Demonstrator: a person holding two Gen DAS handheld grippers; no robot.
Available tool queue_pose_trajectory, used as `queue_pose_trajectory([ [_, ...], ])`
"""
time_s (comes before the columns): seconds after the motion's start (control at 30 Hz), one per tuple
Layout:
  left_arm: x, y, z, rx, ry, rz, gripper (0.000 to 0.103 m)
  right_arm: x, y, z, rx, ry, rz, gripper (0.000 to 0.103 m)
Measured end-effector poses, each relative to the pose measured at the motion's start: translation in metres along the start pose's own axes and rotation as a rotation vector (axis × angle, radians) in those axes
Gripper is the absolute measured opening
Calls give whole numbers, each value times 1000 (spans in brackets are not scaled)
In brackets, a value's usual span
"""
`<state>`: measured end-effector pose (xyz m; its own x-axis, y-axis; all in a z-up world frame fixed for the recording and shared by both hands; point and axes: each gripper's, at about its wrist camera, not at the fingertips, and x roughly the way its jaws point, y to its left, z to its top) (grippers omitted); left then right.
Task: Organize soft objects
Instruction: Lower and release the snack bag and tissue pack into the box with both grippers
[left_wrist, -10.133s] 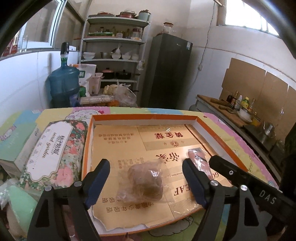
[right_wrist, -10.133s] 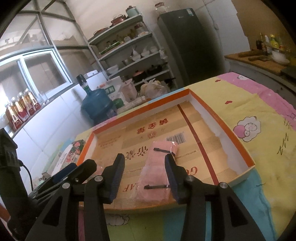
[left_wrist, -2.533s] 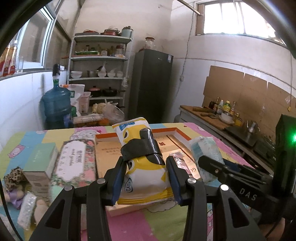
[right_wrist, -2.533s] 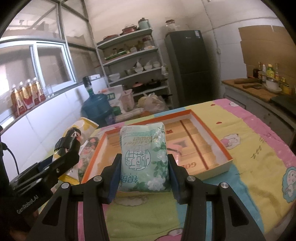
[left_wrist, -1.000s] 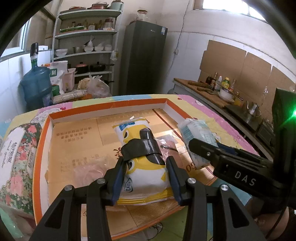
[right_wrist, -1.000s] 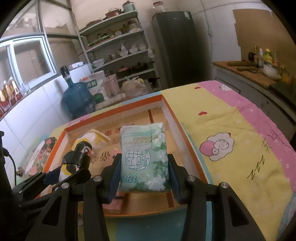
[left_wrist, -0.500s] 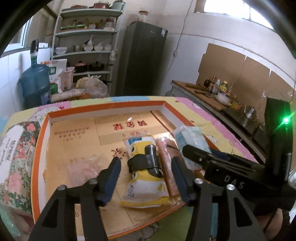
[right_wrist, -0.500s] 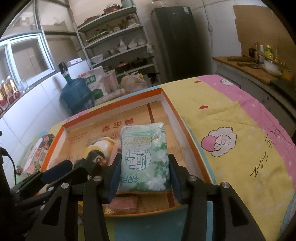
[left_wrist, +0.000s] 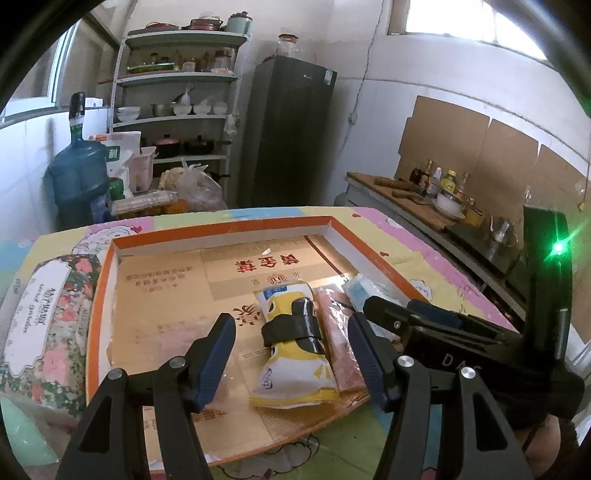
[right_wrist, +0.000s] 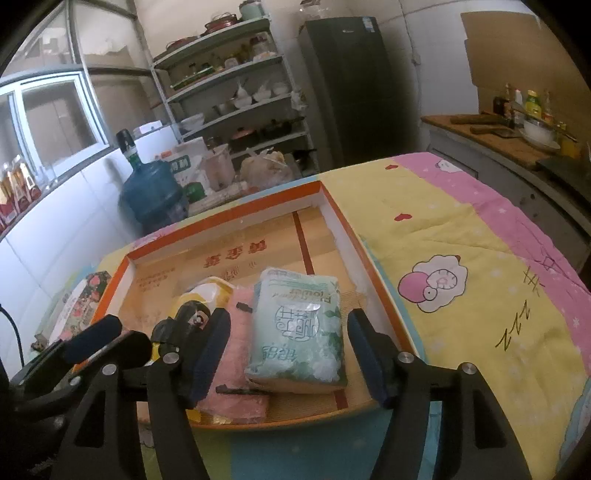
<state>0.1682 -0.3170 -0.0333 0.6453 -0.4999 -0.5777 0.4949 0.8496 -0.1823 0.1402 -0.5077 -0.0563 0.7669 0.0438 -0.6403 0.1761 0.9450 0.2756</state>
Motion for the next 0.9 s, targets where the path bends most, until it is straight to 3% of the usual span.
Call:
queue_pose_trajectory([
  [0.7, -40, 11, -5, -10, -47, 21, 63, -32, 24, -4, -23, -41, 6, 68],
  [0.9, -57, 15, -8, -13, -73, 26, 72, -43, 34, -9, -36, -54, 10, 68],
])
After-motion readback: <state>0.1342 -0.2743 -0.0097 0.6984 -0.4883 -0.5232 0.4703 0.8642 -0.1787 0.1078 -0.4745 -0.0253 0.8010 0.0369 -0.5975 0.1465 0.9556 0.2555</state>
